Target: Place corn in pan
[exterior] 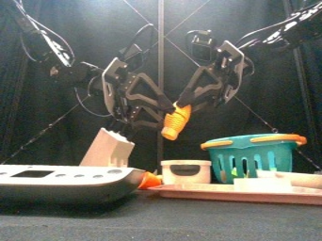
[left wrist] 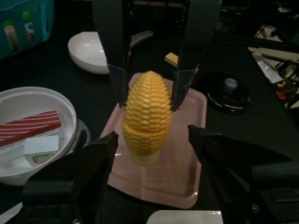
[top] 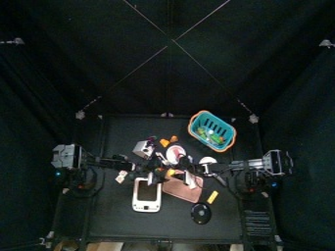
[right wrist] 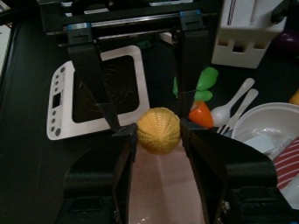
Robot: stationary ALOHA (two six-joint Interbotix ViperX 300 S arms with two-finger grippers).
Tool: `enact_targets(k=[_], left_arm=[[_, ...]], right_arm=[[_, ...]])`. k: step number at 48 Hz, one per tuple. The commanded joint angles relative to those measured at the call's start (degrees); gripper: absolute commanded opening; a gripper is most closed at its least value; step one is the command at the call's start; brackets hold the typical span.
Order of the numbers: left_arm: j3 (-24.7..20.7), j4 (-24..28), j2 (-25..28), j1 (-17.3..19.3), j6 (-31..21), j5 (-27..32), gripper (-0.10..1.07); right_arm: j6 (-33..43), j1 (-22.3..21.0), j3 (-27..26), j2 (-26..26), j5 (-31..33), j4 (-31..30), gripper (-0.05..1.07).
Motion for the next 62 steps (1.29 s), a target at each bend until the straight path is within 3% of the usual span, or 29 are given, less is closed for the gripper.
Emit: enact_targets(k=[1,15,33,62], left_arm=[[-0.7,-0.4,-0.7,0.2,0.1,-0.2,0.98],[1.0,-1.1,-2.0,0.3,0.1,-0.2,0.98],[3.5,-5.3,-4.0,0.4,0.3,-1.0,0.98],[3.6,-5.1,-3.5,0.4,0.3,-1.0,0.98]], right_arm=[[0.1,-0.1,-0.5,-1.7,-0.2,0.1,0.6],[0.2,-0.1,0.1,-3.5,4.0,0.4,0.6],[0.4,-0.1,1.3,-8.4,14.6,2.1,0.6],[0.5,-2.5,9.0,-23.0,36.5,12.0,0.6]])
